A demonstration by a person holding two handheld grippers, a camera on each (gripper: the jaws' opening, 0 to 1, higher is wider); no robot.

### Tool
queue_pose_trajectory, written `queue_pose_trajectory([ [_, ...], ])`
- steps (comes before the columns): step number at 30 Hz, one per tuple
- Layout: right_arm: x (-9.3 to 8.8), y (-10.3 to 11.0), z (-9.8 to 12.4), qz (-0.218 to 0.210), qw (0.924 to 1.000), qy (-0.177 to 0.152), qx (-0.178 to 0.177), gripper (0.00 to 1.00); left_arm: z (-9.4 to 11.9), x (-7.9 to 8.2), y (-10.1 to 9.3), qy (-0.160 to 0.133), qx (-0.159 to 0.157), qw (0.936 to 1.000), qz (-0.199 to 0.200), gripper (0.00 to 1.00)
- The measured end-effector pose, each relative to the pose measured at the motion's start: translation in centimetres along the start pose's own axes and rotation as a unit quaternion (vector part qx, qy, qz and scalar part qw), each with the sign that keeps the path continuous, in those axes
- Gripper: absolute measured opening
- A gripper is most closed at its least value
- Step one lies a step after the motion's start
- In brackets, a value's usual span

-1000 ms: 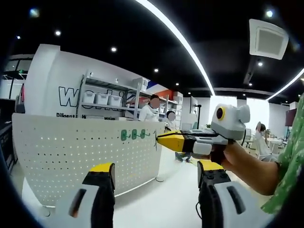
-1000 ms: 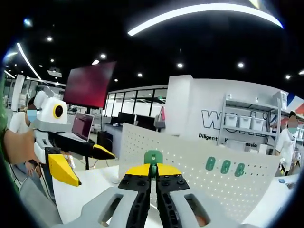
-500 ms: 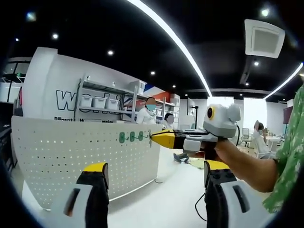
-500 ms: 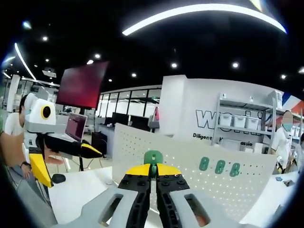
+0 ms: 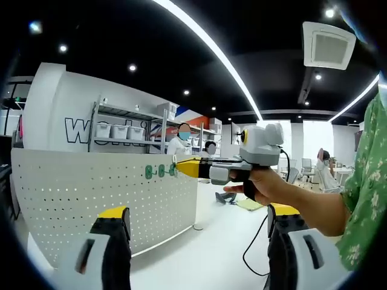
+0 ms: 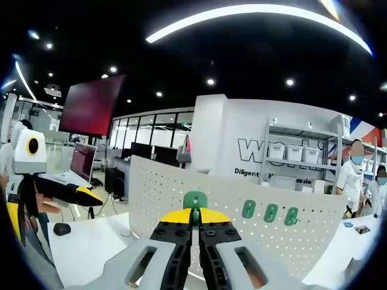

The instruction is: Insert the hook assembly into the mounting plate slot until the hook locks in place.

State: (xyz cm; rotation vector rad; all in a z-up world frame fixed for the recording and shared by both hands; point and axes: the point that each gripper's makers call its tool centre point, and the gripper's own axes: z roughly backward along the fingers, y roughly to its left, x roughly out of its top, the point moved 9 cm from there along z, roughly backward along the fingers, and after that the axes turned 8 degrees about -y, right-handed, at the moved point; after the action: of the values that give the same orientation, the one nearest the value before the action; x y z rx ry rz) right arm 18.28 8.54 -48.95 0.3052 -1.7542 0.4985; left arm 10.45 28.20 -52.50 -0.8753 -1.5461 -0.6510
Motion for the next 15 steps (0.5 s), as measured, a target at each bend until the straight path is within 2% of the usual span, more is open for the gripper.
queue_pose_trajectory([
  [15,-0.7,-0.7,-2.2,0.000,0.9998,0.006,-0.020,0.01,1.1,-0.8,0.3,0.003,0.002,1.0000,-0.006,1.00],
])
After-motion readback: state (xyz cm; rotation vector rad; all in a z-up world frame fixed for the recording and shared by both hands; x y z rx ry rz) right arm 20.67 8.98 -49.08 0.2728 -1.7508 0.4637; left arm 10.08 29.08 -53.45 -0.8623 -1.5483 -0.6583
